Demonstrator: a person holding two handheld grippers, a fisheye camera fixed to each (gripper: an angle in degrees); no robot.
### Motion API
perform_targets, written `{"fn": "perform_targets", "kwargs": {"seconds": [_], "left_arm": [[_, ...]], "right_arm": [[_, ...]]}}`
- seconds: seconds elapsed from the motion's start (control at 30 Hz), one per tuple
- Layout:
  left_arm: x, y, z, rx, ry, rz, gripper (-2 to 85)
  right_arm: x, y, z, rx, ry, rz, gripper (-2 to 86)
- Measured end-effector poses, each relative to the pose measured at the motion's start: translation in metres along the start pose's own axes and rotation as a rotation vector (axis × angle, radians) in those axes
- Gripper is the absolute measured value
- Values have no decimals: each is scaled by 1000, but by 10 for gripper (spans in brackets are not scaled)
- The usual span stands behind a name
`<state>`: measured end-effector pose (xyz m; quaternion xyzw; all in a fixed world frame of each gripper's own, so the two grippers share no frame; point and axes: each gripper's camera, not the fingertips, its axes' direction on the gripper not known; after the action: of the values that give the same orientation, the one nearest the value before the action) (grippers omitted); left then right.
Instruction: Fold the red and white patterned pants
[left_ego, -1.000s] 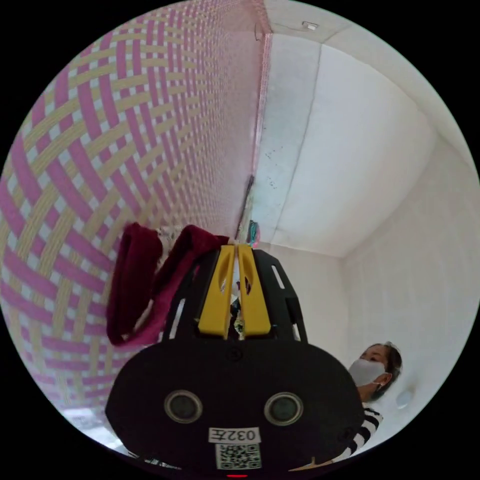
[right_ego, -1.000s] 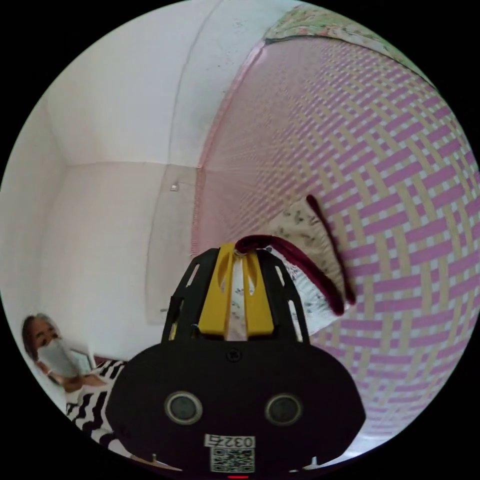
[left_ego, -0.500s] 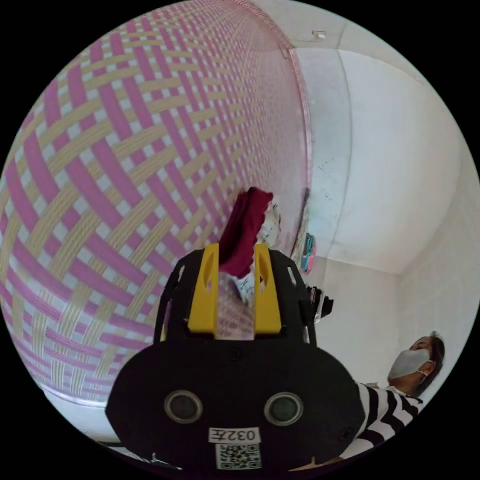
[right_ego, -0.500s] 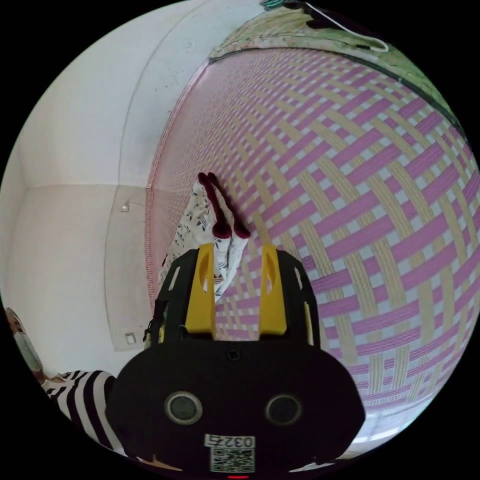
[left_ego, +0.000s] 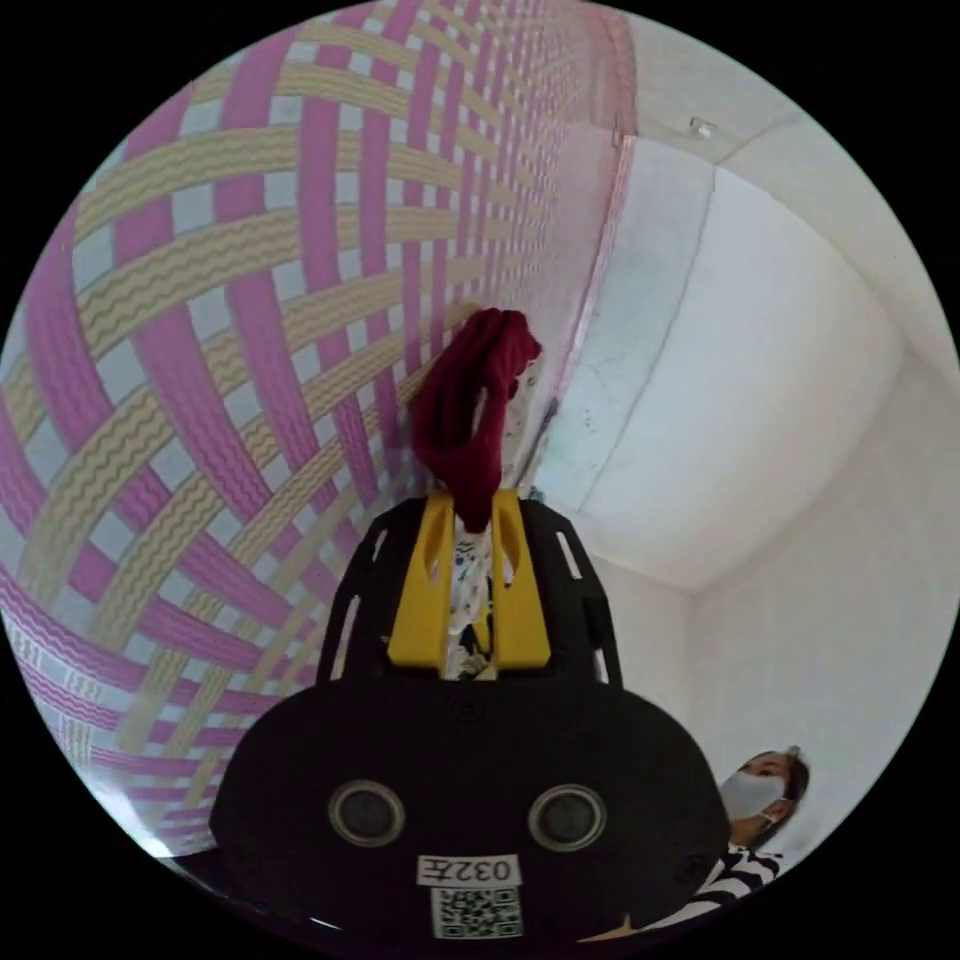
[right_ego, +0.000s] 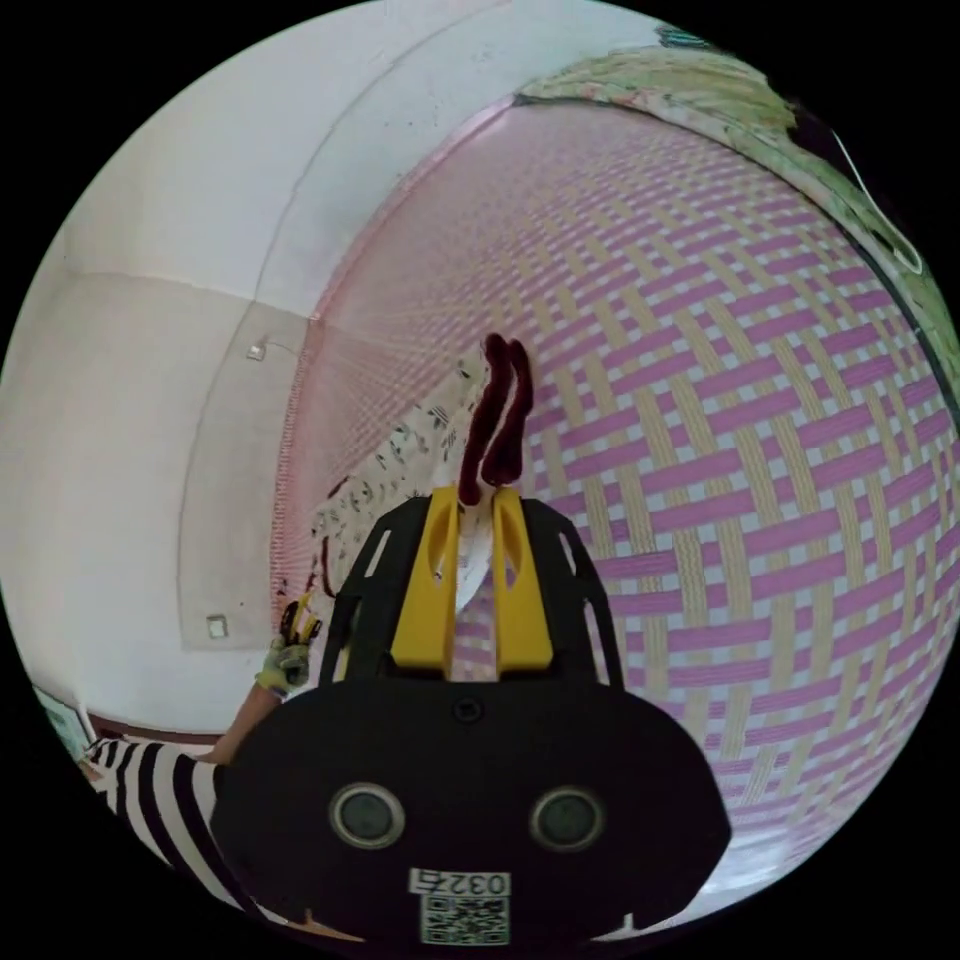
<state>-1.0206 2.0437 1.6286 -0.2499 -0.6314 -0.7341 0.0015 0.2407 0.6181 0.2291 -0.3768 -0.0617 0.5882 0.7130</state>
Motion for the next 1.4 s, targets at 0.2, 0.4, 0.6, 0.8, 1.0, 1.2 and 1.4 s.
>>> {"fn": "perform_targets", "kwargs": {"seconds": [0.2,0.4,0.6,0.8,1.0,1.2,1.4], "left_arm": [[26,35,-42,-107,35,74,8],[-30,72,-56,-262,-230,-27,7],[-54,88,-63,-230,-206,19,9],[-52,103,-55,-254,-185,91,9],[-59,120,-83,-100,-345,143,40],[-20,112,-77,-25,-434,338,49],[-14,60,-7,-95,-388,355,81]], "right_arm": [[6,52,-74,93,-171,54,49],[89,126,-51,-92,-107,354,67],[87,163,-71,128,4,386,93],[19,148,-51,159,51,44,65],[-48,112,27,-37,27,-190,64],[-35,81,40,15,44,-111,77],[-12,41,37,67,152,-27,90]]}}
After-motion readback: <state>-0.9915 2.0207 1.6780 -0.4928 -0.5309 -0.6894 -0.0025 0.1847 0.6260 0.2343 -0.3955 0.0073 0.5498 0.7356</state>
